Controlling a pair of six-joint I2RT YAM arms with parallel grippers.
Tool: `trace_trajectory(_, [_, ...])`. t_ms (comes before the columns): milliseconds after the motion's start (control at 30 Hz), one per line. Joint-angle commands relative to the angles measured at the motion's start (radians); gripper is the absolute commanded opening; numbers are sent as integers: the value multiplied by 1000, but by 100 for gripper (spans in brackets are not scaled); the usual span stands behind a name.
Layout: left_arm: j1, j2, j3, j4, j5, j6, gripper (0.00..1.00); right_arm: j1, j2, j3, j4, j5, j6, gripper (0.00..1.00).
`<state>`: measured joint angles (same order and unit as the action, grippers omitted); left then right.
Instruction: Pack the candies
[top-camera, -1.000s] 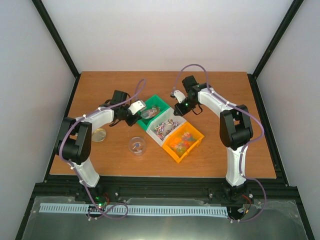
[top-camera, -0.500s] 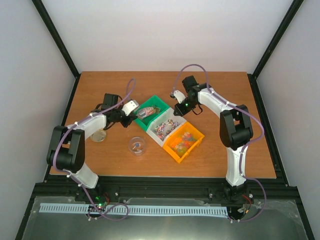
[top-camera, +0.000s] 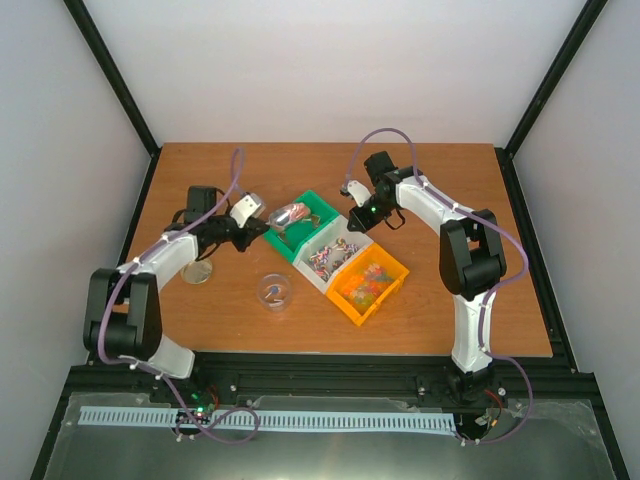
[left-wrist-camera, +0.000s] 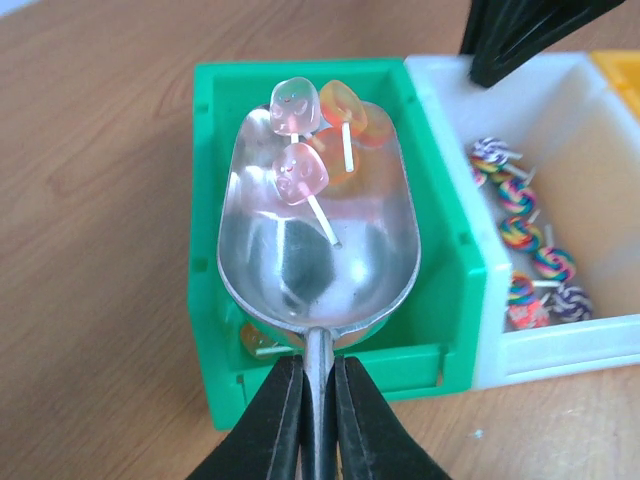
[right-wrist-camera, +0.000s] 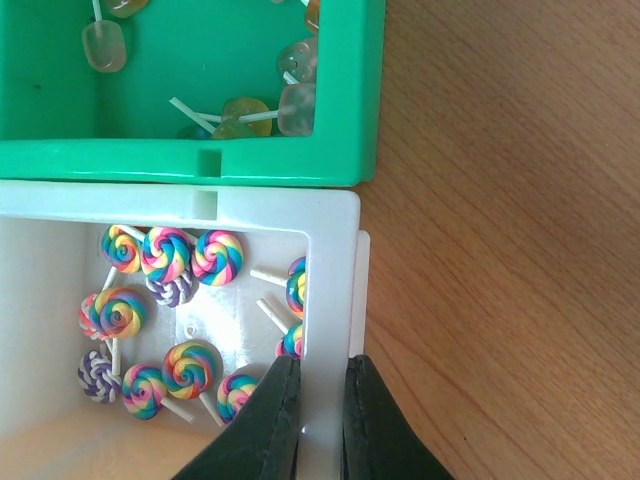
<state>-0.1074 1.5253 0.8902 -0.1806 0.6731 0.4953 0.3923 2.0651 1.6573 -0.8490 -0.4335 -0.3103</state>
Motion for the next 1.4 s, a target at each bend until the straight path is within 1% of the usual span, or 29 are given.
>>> trace_trajectory(0, [4,-89,-14,56,101,-18,1,-8,3,-10,1,12,-23,3])
trace_trajectory(100, [9,-141,-16,16,105,-13,1,-8,3,-9,1,17,-22,3])
trace_trajectory(200, [40,-220,-23,-81,139,28,1,-7,0,-9,2,21,-23,3])
trace_trajectory(400, [84,-387,-35,-374,184,231,1,-7,3,-11,4,22,-19,3])
trace_trajectory(733, [121,-626,-95,-681,147,364,1,-7,5,-11,4,13,-19,3])
trace_trajectory(1033, [125,-768,-151,-848,63,440,1,-6,8,-9,5,4,-14,3])
trace_trajectory(1133, [127,-791,-161,-910,33,483,1,-6,11,-7,5,0,-12,3])
trace_trajectory(1233, [127,-810,-169,-940,7,493,1,-6,15,-4,7,-3,-11,3])
trace_trajectory(1367, [127,-795,-161,-967,-44,510,1,-6,19,3,5,-8,-9,3])
